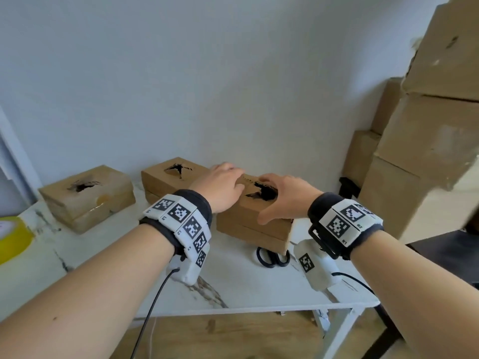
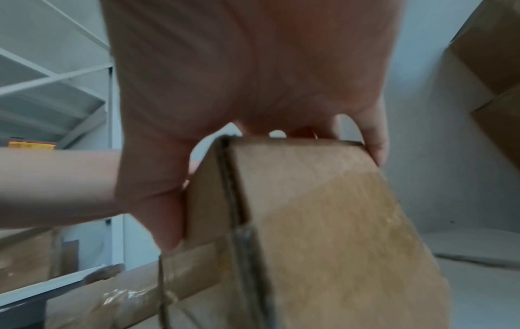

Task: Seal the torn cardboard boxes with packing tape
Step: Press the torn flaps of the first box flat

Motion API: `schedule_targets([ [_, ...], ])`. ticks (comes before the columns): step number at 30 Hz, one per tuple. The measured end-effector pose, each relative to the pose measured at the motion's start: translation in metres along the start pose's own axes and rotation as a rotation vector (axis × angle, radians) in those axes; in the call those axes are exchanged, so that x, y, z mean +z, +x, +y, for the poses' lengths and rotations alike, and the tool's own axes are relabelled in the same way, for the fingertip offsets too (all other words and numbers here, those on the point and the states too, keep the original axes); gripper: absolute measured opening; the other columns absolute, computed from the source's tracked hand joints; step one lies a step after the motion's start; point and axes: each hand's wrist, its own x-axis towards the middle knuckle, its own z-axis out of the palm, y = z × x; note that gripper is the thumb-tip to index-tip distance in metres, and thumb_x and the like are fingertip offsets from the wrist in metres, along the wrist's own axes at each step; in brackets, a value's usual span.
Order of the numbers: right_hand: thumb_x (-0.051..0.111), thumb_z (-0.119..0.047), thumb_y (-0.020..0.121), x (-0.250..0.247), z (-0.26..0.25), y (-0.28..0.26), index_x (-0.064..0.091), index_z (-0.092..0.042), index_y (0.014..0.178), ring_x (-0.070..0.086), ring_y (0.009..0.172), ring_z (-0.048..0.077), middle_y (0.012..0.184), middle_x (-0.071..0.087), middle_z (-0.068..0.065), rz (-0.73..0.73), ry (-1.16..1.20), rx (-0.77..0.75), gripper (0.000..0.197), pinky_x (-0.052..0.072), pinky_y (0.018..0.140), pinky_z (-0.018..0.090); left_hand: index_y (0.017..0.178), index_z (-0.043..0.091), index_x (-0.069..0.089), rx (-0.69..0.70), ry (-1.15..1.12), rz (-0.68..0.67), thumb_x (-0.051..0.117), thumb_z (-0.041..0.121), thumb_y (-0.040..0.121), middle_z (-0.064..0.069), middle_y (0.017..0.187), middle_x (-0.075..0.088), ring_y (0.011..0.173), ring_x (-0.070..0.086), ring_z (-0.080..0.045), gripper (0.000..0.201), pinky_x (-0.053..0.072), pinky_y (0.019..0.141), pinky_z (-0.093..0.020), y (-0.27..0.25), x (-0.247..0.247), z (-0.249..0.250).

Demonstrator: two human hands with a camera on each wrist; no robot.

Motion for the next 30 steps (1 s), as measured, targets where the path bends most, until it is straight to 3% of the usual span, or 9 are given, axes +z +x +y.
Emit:
schedule_targets([
  [4, 0.077, -0.041, 0.063, 0.01, -0.018, -0.018, 0.032, -0.034, 0.14, 0.05, 0.105, 0.015, 0.127, 0.052, -0.005, -0.095, 0.007, -0.106, 0.09, 0.047, 0.086, 0.028, 0.143, 0.022, 0.037, -0.017, -0.003, -0.009, 0.033, 0.028, 0.1, -0.001, 0.151, 0.032, 0.136, 0.032, -0.018, 0.043, 0.031, 0.109, -0.035, -0.018, 0.003, -0.007],
  [13, 0.078, -0.039, 0.065, 0.048, -0.068, -0.006, 0.035, -0.034, 0.139, 0.052, 0.104, 0.015, 0.122, 0.054, -0.006, -0.169, 0.046, -0.224, 0.086, 0.047, 0.088, 0.03, 0.136, 0.02, 0.047, -0.146, -0.05, -0.063, 0.036, 0.023, 0.099, -0.003, 0.144, 0.04, 0.126, 0.043, -0.021, 0.039, 0.039, 0.102, -0.036, -0.055, 0.006, -0.052],
  [18, 0.079, -0.044, 0.066, 0.051, -0.081, 0.009, 0.039, -0.033, 0.138, 0.051, 0.111, 0.015, 0.124, 0.053, -0.007, -0.206, 0.068, -0.256, 0.083, 0.044, 0.098, 0.033, 0.121, 0.019, 0.059, -0.158, -0.08, -0.013, 0.036, 0.021, 0.097, -0.004, 0.124, 0.056, 0.112, 0.051, -0.021, 0.033, 0.044, 0.094, -0.039, -0.059, 0.012, -0.073],
  [22, 0.072, -0.05, 0.074, 0.047, -0.077, 0.023, 0.054, -0.037, 0.124, 0.05, 0.111, 0.008, 0.121, 0.054, -0.01, -0.208, 0.234, -0.216, 0.055, 0.038, 0.098, 0.026, 0.122, 0.023, 0.059, -0.166, -0.118, 0.056, 0.039, 0.022, 0.097, -0.002, 0.125, 0.057, 0.119, 0.048, -0.022, 0.033, 0.042, 0.097, -0.04, -0.056, 0.018, -0.082],
  [24, 0.066, -0.044, 0.082, 0.046, -0.073, 0.027, 0.062, -0.031, 0.118, 0.052, 0.107, 0.005, 0.117, 0.059, -0.01, -0.115, 0.363, -0.185, 0.038, 0.038, 0.089, 0.019, 0.126, 0.023, 0.058, -0.166, -0.121, 0.092, 0.038, 0.021, 0.098, -0.001, 0.128, 0.057, 0.122, 0.045, -0.022, 0.035, 0.04, 0.099, -0.038, -0.055, 0.021, -0.085],
  [27, 0.06, -0.033, 0.089, 0.043, -0.066, 0.033, 0.072, -0.021, 0.104, 0.055, 0.088, 0.007, 0.091, 0.064, -0.011, 0.034, 0.5, -0.102, 0.023, 0.039, 0.068, 0.015, 0.124, 0.024, 0.06, -0.156, -0.127, 0.157, 0.038, 0.02, 0.098, 0.001, 0.126, 0.059, 0.12, 0.045, -0.02, 0.034, 0.04, 0.096, -0.034, -0.053, 0.023, -0.088],
  [30, 0.064, -0.027, 0.087, 0.043, -0.058, 0.037, 0.075, -0.019, 0.093, 0.056, 0.087, 0.006, 0.088, 0.066, -0.009, 0.036, 0.547, -0.09, 0.015, 0.041, 0.078, 0.019, 0.119, 0.025, 0.064, -0.156, -0.142, 0.21, 0.041, 0.021, 0.098, 0.003, 0.121, 0.062, 0.116, 0.047, -0.018, 0.031, 0.039, 0.092, -0.031, -0.051, 0.026, -0.09],
])
